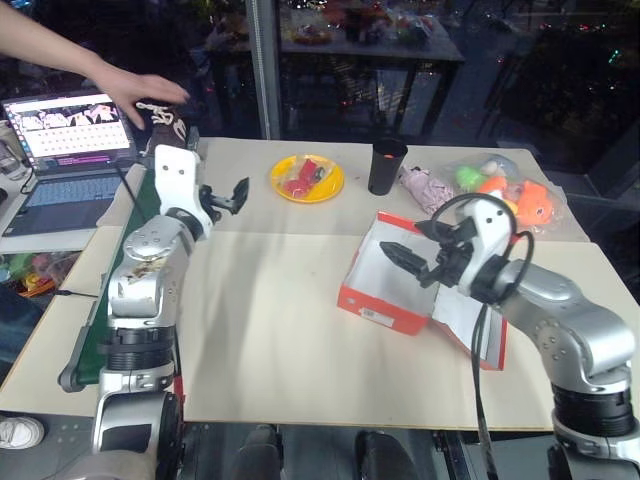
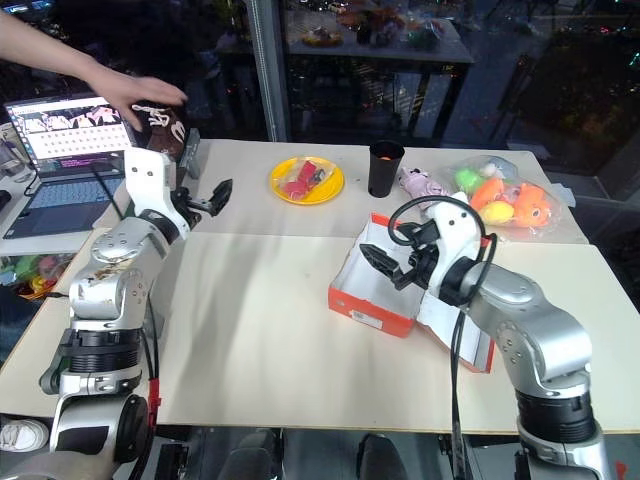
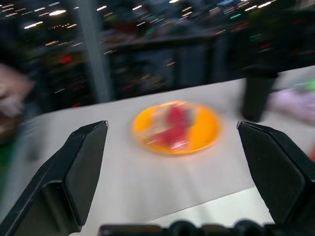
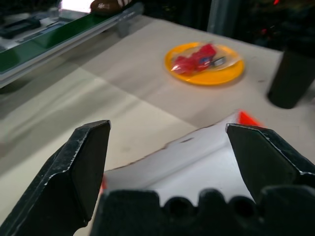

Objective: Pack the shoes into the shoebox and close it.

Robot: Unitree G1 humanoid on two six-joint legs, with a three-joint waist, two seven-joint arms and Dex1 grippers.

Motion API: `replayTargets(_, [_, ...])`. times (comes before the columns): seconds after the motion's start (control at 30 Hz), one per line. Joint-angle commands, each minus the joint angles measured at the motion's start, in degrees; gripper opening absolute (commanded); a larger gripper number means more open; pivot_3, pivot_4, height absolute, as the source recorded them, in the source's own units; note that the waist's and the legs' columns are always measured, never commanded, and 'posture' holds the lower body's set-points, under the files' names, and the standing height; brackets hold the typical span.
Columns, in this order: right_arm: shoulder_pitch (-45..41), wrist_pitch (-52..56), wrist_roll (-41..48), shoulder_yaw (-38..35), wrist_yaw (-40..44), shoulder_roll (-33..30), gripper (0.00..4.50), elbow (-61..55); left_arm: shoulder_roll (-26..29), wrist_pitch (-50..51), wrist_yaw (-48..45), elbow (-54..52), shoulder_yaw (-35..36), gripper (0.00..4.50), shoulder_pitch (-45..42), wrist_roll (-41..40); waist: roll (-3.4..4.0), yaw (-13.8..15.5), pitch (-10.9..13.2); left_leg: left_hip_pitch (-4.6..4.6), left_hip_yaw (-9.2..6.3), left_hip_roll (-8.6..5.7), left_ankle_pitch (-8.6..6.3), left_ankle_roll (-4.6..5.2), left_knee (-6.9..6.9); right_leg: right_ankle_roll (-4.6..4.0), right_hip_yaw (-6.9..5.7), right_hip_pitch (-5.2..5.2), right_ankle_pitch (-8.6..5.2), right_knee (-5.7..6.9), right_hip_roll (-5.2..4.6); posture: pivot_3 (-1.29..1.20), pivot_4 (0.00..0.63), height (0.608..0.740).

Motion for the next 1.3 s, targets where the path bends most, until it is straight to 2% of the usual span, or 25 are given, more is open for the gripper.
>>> replayTargets(0.03, [-4.8,-6.8,-4.6,4.7,1.9,3.6,4.46,7.1,2.0,4.7,4.5,-4.0,3.1,4.50,-0.7,1.7,-0.01,-0.3,0.0,0.01,-0.01,0.02,0.01,-0.02,0.03,0.13,0.00,0.00,-0.04,-0.01,0.03,0.00,0.150,0.736])
replayTargets(0.27, [-11.2,-11.4,-9.9,12.0,5.5,10.3,4.46,15.2,3.3,5.9,6.5,-1.0,6.9,4.50,0.6,1.9,0.03,-0.4,0.1,0.05,-0.11,0.03,0.22,-0.30,0.02,0.01,0.02,-0.06,0.08,0.16,0.09,0.00,0.150,0.736])
replayTargets(0.5, [-12.8,-10.1,-9.3,13.0,9.3,12.4,4.46,15.0,7.4,2.5,4.8,9.2,10.3,4.50,-0.4,1.6,0.04,-0.6,0.1,0.05,-0.17,0.04,0.26,-0.36,-0.02,-0.09,-0.01,-0.09,0.16,0.24,0.13,0.00,0.150,0.736])
replayTargets(0.8, [-12.8,-9.0,-9.8,12.8,10.3,12.3,4.46,14.0,11.5,-7.7,-0.3,26.4,9.1,4.50,-4.4,2.5,0.02,-0.5,0.1,0.06,-0.17,0.07,0.34,-0.50,-0.02,-0.07,-0.05,-0.14,0.15,0.33,0.13,0.00,0.150,0.736])
replayTargets(1.1, [-10.9,-7.0,-10.0,12.3,9.6,11.0,4.46,11.2,10.4,-11.7,-0.1,32.0,7.9,4.50,-5.2,2.9,0.01,-0.5,0.1,0.05,-0.17,0.08,0.35,-0.52,-0.04,-0.24,-0.05,-0.17,0.24,0.42,0.13,0.00,0.150,0.736])
replayTargets(1.3, [-10.3,-7.0,-10.6,12.5,9.7,10.0,4.46,10.9,10.5,-10.4,1.4,34.7,8.6,4.50,-4.3,3.0,0.01,-0.6,0.1,0.05,-0.17,0.08,0.36,-0.53,-0.02,-0.26,-0.05,-0.18,0.25,0.46,0.13,0.00,0.150,0.736])
